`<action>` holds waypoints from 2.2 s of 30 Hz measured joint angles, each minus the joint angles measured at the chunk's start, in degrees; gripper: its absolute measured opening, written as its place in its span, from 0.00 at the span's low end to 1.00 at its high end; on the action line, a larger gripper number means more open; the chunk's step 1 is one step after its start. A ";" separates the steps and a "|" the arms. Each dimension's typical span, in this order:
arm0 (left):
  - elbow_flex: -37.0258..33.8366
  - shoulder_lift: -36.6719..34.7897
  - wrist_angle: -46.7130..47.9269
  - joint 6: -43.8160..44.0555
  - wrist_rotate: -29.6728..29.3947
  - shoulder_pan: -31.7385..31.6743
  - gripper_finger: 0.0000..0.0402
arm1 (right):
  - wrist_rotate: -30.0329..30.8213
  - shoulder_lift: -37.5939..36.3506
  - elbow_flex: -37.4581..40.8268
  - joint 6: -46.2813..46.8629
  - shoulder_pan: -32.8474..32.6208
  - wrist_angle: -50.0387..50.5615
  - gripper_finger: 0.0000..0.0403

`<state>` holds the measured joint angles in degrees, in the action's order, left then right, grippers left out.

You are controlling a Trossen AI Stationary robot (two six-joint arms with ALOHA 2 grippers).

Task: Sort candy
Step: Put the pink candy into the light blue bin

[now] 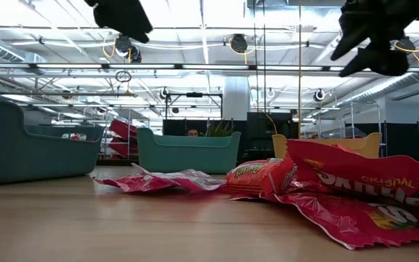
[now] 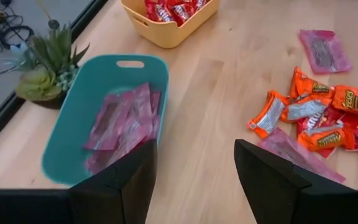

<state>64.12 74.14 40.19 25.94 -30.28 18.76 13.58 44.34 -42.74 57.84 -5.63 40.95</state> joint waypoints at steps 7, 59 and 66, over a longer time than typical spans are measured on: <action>0.00 3.38 -2.48 -0.98 0.00 -0.33 0.56 | 3.63 0.02 0.00 6.53 -7.15 3.52 0.44; 0.09 39.50 -31.83 6.60 15.19 -0.41 0.56 | 13.38 26.73 0.04 31.59 -39.24 1.93 0.44; 0.09 39.39 -31.95 6.01 14.05 0.00 0.41 | 13.57 26.73 0.04 31.96 -39.54 1.90 0.44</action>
<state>64.20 113.54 8.24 31.95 -16.22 18.76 27.16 71.07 -42.70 89.80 -45.17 42.85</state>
